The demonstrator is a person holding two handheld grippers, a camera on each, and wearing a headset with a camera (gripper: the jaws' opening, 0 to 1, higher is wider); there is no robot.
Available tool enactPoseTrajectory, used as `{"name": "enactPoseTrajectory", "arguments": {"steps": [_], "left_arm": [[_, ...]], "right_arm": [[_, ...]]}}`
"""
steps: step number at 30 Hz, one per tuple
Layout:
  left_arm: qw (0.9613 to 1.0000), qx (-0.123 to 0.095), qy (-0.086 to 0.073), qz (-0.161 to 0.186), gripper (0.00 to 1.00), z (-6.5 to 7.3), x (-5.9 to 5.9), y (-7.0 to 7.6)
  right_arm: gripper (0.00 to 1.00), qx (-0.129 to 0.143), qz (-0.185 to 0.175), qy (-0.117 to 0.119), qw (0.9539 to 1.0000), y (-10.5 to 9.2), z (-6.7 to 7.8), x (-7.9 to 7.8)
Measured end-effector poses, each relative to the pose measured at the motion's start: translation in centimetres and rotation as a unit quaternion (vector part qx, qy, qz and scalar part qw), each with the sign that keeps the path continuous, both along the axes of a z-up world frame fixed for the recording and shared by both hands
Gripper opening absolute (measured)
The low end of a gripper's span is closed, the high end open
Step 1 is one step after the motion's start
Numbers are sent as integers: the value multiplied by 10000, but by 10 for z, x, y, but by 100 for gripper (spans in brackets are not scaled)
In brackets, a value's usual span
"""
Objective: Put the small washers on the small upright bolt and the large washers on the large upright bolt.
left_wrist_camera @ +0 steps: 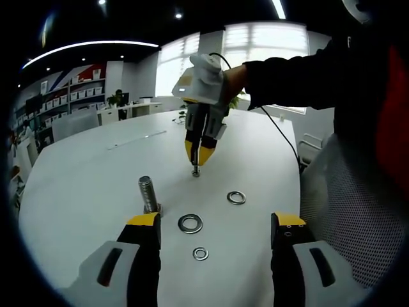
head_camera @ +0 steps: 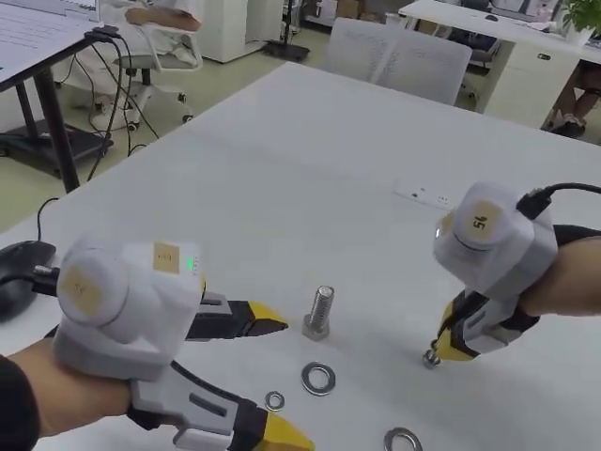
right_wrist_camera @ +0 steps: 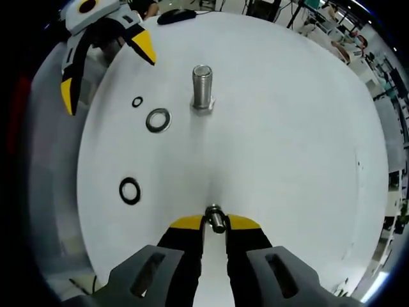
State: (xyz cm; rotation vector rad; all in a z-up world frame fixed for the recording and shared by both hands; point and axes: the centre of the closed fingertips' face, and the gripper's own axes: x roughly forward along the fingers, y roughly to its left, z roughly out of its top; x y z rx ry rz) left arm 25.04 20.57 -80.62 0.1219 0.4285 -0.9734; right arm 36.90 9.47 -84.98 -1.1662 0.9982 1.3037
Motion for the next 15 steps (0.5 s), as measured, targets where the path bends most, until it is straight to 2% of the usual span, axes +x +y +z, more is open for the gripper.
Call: {"name": "enactPoseTrajectory", "arguments": {"steps": [15], "left_arm": [[10000, 9, 16, 34, 69, -1, 1, 2]], "right_arm": [[15, -53, 1, 91, 9999, 0, -14, 2]]}}
